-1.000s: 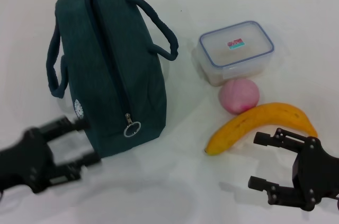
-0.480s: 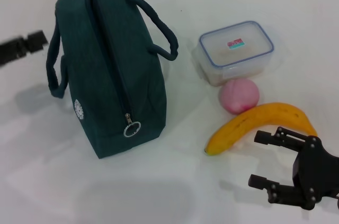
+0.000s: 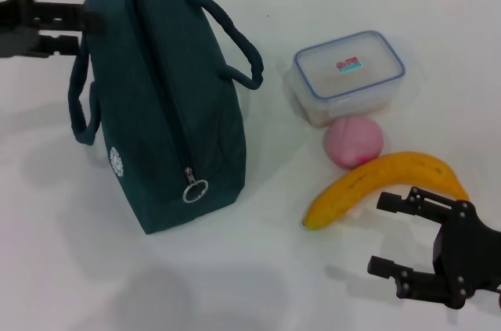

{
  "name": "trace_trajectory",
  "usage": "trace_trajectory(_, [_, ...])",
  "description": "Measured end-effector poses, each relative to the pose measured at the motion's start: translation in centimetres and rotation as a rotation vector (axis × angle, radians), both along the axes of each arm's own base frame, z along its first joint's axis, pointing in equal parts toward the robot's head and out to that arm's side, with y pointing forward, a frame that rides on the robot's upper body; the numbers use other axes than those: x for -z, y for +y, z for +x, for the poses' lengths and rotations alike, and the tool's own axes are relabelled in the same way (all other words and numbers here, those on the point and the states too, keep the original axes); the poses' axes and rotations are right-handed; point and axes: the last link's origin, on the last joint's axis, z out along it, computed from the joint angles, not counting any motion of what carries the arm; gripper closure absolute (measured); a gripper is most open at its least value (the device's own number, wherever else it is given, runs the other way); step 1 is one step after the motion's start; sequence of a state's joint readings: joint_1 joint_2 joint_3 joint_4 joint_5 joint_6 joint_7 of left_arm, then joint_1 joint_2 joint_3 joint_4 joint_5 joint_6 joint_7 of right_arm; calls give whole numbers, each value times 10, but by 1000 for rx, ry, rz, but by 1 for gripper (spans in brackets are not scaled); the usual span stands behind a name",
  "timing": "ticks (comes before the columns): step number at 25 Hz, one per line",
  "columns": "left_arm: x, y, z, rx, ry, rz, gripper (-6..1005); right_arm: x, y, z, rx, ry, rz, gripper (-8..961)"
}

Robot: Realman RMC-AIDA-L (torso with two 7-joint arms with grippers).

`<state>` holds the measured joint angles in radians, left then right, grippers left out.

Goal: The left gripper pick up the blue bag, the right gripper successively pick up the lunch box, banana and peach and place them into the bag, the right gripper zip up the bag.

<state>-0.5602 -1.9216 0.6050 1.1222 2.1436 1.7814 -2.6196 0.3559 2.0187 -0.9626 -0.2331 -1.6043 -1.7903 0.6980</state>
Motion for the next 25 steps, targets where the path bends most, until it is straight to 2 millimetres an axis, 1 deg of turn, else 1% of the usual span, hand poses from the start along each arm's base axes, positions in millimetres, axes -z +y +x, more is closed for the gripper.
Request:
trace_trajectory(3, [4, 8, 7, -18, 45, -33, 170, 0, 0, 1, 3, -2, 1, 181])
trace_trajectory(6, [7, 10, 10, -25, 51, -42, 170, 0, -1, 1, 5, -4, 2, 181])
trace_trajectory(14, [20, 14, 10, -54, 91, -65, 170, -1, 0, 3, 9, -8, 5, 182])
trace_trajectory(18, [25, 13, 12, 0, 108, -69, 169, -3, 1, 3, 31, 10, 25, 182])
trace_trajectory(25, [29, 13, 13, 23, 105, -75, 365, -7, 0, 6, 82, 49, 56, 182])
